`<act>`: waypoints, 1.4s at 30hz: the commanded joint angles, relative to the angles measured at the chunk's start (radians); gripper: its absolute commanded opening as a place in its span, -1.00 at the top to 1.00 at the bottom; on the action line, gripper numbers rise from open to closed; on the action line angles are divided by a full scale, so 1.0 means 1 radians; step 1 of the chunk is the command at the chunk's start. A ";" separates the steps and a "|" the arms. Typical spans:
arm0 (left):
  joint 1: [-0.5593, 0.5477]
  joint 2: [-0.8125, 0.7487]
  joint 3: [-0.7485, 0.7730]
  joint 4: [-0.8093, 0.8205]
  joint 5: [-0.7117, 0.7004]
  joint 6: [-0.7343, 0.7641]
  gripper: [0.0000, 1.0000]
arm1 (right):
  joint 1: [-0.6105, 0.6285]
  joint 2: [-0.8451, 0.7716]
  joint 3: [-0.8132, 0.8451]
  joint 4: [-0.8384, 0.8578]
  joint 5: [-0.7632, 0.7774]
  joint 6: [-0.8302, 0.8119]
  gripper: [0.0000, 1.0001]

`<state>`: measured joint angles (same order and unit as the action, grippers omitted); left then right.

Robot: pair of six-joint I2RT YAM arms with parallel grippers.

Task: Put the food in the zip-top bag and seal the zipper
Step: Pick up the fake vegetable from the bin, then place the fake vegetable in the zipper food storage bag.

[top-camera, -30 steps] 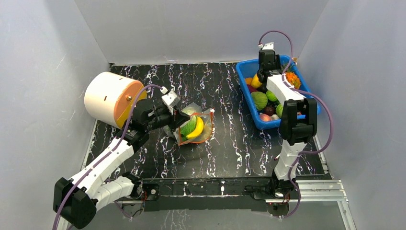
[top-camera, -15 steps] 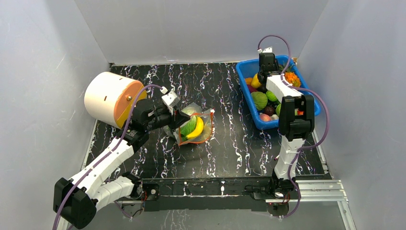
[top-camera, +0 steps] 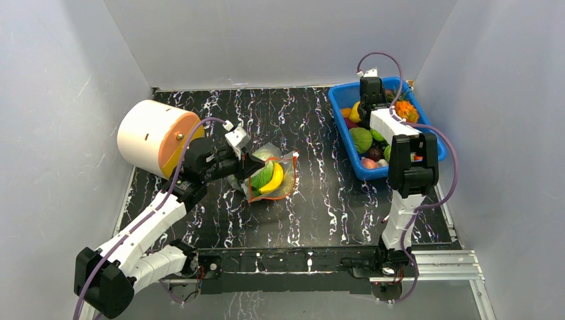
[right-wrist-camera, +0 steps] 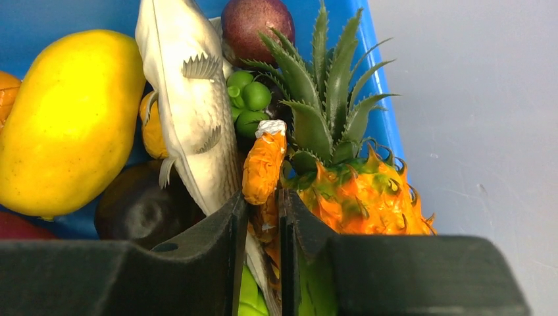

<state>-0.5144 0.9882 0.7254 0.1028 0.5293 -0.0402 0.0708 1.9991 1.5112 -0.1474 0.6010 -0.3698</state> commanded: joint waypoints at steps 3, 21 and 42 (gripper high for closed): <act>-0.002 -0.025 0.008 0.017 0.025 0.009 1.00 | 0.000 -0.071 0.040 0.012 0.012 0.010 0.78; -0.002 -0.030 0.003 0.026 0.033 -0.002 1.00 | 0.043 -0.306 0.020 -0.173 -0.311 0.275 0.80; -0.002 -0.015 -0.002 0.048 -0.038 -0.029 1.00 | 0.232 -0.705 -0.196 -0.244 -0.693 0.520 0.80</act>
<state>-0.5144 0.9848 0.7155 0.1123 0.5186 -0.0525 0.2657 1.3861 1.3510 -0.4389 0.0219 0.0856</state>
